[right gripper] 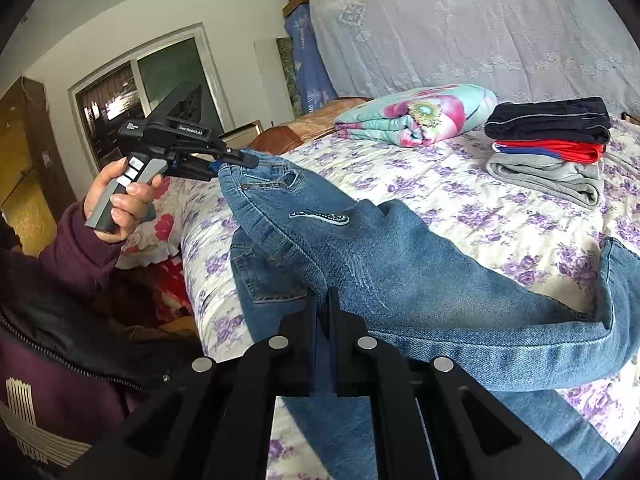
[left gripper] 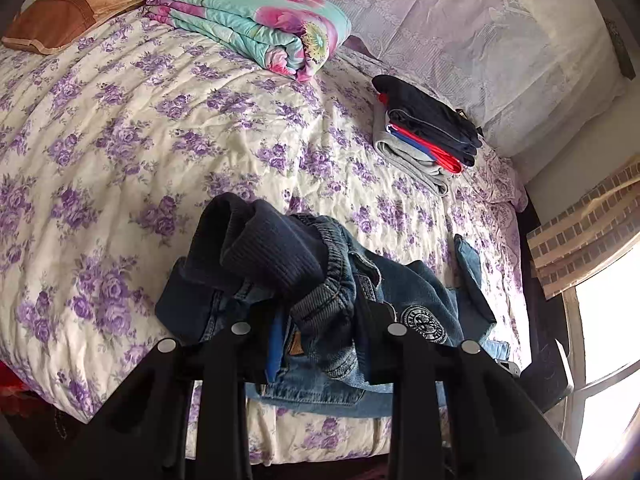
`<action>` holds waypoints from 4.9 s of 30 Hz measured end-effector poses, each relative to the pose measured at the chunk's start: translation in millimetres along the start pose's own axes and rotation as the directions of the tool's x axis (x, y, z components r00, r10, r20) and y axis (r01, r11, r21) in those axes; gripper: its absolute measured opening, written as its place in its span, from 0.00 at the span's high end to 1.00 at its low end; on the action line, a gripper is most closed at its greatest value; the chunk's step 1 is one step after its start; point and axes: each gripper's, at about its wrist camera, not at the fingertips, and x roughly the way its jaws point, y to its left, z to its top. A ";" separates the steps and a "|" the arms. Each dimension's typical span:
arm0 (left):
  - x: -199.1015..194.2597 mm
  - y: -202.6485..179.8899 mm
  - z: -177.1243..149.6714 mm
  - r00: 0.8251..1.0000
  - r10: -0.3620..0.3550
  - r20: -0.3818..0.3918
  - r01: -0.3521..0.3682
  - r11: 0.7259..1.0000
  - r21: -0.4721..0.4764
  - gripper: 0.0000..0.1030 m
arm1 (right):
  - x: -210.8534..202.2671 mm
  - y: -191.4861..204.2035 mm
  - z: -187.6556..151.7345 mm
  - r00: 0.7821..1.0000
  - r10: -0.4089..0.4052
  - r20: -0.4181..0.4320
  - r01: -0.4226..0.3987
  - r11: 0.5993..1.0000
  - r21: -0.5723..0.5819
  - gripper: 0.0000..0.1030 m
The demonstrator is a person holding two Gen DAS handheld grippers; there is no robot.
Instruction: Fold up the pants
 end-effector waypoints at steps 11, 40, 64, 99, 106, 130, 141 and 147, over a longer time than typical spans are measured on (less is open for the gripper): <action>26.8 47.5 -35.2 0.998 0.029 0.055 -0.031 0.999 0.025 0.74 | 24.4 19.0 -24.5 0.997 0.020 -0.078 -0.021 1.000 -0.014 0.94; 90.6 -31.1 -88.6 0.993 0.119 0.011 -0.117 0.943 0.310 0.36 | -32.8 -78.2 47.4 0.598 -0.786 -0.157 0.797 0.561 0.223 0.03; 87.9 -26.7 -89.8 0.999 0.045 0.005 -0.044 0.951 0.307 0.27 | -165.3 -62.7 -181.3 0.684 -0.728 0.052 0.357 0.396 0.846 0.80; 71.9 -15.8 -118.7 0.943 0.299 0.149 -0.334 0.836 0.436 0.23 | -195.3 -114.1 -170.7 0.605 -0.752 -0.263 0.661 0.289 0.693 0.58; 49.2 -43.8 -107.1 0.948 0.262 0.179 -0.316 0.826 0.467 0.19 | -174.7 -87.4 -79.3 0.795 -0.596 -0.113 0.527 0.587 0.615 0.26; 111.1 -71.0 -92.9 0.974 0.225 -0.018 -0.181 0.828 0.530 0.05 | 168.2 -120.6 65.1 0.593 0.725 -0.351 -0.272 0.590 0.760 0.03; 109.9 -64.3 -89.6 0.981 0.190 -0.033 -0.149 0.859 0.490 0.05 | 139.5 -143.3 54.8 0.781 0.622 -0.056 -0.346 0.505 0.791 0.39; 109.1 -61.8 -92.1 0.983 0.181 -0.032 -0.144 0.867 0.477 0.05 | 130.3 -164.1 41.3 0.884 0.459 -0.084 -0.218 0.565 0.795 0.79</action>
